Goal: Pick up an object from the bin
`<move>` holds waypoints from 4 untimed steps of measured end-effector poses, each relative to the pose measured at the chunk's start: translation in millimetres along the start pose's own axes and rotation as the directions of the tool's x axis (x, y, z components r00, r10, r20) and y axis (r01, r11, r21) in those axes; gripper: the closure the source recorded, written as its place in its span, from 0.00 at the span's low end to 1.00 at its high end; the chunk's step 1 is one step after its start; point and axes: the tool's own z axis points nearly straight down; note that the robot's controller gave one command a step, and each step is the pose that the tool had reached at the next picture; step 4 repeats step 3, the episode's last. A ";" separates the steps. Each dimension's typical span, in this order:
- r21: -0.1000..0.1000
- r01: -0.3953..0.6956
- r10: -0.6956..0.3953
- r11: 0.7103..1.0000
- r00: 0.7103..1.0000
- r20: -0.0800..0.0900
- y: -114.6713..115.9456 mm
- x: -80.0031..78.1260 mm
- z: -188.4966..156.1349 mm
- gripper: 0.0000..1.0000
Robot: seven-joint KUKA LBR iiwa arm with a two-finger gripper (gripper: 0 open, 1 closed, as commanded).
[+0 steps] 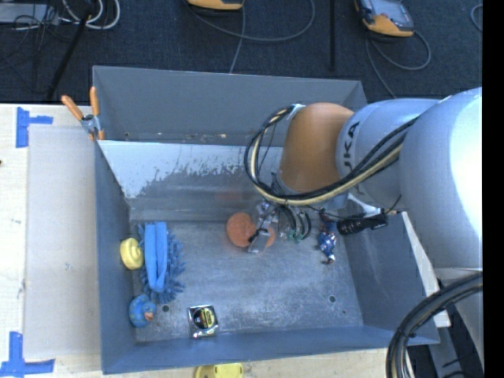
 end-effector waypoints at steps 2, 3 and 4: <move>0.002 -0.006 0.006 1.000 1.000 -0.011 -20.3 21.8 -127.3 1.00; 0.002 -0.006 0.006 1.000 1.000 -0.011 -20.2 21.9 -127.3 1.00; 0.002 -0.006 0.006 1.000 1.000 -0.011 -20.2 21.9 -127.3 1.00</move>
Offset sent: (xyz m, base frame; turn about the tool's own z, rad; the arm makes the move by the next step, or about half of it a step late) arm -0.0279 -0.0158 0.1273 0.0067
